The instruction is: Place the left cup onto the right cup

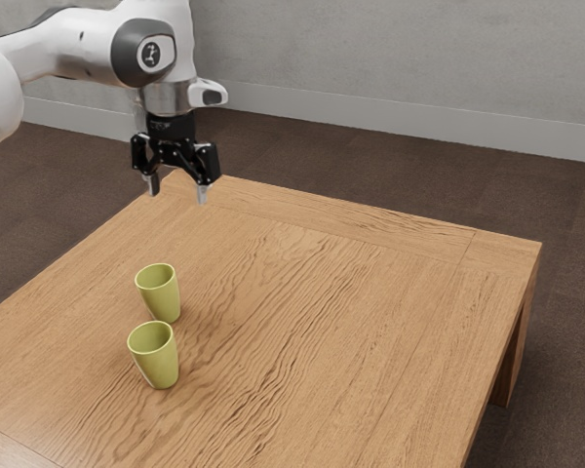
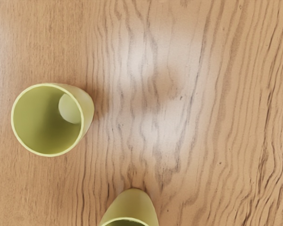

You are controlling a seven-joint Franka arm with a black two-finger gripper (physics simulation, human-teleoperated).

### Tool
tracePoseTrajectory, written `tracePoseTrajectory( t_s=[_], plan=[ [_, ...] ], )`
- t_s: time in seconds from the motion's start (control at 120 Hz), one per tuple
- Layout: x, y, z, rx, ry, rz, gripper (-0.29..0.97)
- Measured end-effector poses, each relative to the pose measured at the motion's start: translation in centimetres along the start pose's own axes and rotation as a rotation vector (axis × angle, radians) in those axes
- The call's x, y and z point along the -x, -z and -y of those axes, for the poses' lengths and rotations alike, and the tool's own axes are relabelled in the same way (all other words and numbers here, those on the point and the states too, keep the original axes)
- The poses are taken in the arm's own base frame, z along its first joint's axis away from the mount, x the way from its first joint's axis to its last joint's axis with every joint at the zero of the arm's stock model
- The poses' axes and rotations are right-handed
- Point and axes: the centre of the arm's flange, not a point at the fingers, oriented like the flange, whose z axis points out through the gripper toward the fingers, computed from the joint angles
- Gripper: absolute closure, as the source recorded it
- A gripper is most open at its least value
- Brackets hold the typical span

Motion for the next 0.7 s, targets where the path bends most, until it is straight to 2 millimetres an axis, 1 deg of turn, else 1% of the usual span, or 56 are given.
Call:
tracePoseTrajectory(
  t_s=[0.083, 0.292, 0.417, 0.583, 0.7],
  plan=[
    [-1.0, -1.6, -0.8, -0.006, -0.009, 0.013, 0.00],
    [-3.0, -5.8, -1.8, -0.019, -0.019, 0.026, 0.00],
    [-3.4, -8.3, -2.1, -0.023, -0.024, 0.039, 0.00],
    [-3.5, -11.3, -2.1, -0.023, -0.023, 0.054, 0.00],
    [-3.6, -12.8, -1.9, -0.019, -0.020, 0.053, 0.00]
  ],
)
